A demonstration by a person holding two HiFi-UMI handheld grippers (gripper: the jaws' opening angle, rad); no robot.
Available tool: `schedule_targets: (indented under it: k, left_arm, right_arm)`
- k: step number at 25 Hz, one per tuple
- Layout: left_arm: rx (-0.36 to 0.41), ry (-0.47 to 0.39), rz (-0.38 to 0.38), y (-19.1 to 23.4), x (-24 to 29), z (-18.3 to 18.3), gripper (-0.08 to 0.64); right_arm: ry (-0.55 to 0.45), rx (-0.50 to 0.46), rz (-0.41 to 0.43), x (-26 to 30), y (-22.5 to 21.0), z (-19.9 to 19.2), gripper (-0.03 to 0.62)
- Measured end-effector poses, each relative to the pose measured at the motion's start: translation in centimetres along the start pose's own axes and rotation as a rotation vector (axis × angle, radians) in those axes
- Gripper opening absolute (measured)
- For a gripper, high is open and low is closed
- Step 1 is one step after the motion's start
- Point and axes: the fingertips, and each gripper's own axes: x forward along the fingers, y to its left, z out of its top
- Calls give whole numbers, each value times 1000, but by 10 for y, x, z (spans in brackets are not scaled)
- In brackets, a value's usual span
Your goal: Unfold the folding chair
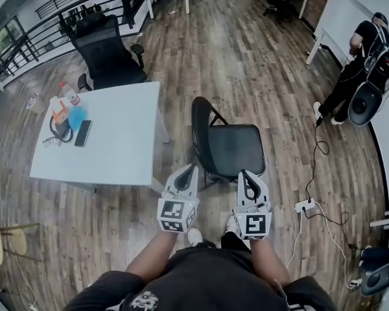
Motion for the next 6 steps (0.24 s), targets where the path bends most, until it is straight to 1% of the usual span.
schedule_targets:
  k: [3, 6]
  left_arm:
    - [2, -11, -10, -17, -4, 6, 5]
    - [0, -30, -14, -39, -7, 12, 5]
  right_arm:
    - [-19, 6, -10, -12, -5, 10, 14]
    - [-24, 21, -18, -29, -17, 10, 14]
